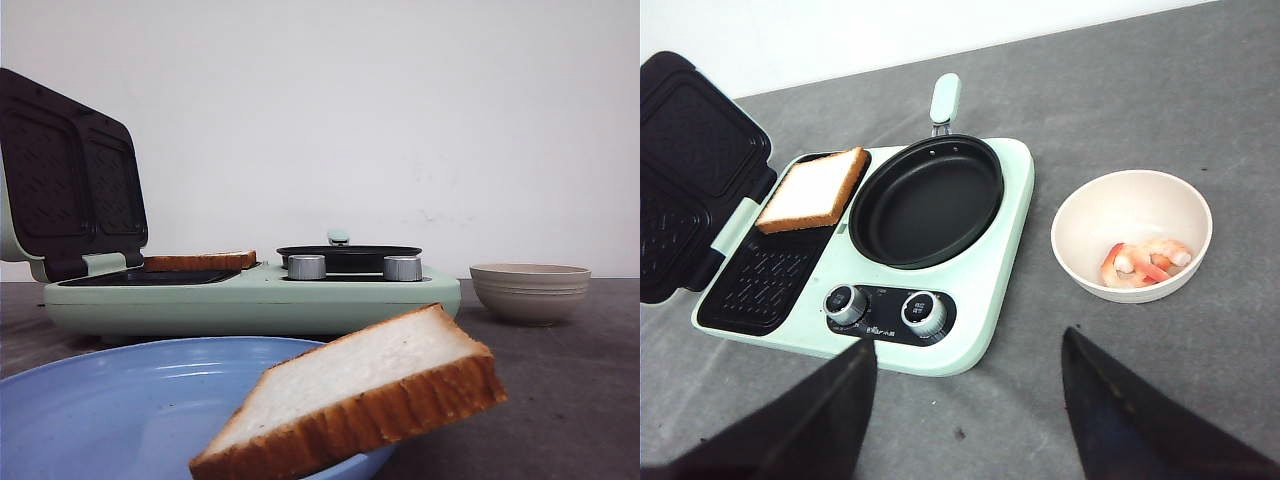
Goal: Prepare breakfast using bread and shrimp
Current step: 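Open the left gripper and withdraw it from the bread, then reach the right gripper down and grasp the second bread slice edge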
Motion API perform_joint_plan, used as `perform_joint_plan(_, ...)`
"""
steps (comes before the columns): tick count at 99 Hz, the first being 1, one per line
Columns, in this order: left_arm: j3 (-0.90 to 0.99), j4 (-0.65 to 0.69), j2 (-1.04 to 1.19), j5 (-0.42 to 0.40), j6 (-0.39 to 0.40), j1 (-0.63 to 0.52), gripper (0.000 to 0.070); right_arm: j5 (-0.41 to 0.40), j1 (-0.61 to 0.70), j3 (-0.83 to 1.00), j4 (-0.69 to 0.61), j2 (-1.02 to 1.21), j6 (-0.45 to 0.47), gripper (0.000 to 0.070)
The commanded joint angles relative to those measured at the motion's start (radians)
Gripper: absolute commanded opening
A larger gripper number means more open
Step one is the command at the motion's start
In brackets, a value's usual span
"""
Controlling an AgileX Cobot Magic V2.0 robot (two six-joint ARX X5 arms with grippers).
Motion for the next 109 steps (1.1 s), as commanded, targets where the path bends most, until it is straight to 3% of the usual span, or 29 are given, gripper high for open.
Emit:
perform_joint_plan(1,0.007,0.009,-0.008,0.018,-0.021,0.012,0.0113,-0.004,0.0,0.017,0.002,0.003,0.011,0.0361)
perform_joint_plan(9,-0.01,0.02,-0.032,0.044,-0.026,0.03,0.0052,-0.003,0.0,0.017,-0.013,0.003,0.011,0.0361)
perform_joint_plan(62,-0.429,0.283,-0.313,0.069,-0.087,0.089,0.0003,-0.017,0.019,0.014,-0.211,0.026,-0.007,0.0361)
perform_joint_plan(77,-0.488,0.282,-0.357,0.066,-0.095,0.089,0.0003,-0.105,0.081,-0.012,-0.249,0.07,0.013,0.0361)
perform_joint_plan(95,-0.514,0.281,-0.385,0.048,-0.101,0.089,0.0004,-0.133,0.206,-0.098,-0.249,0.104,0.053,0.0361)
perform_joint_plan(109,-0.53,0.284,-0.414,0.031,-0.1,0.089,0.0004,-0.185,0.307,-0.206,-0.162,0.103,0.16,0.0361)
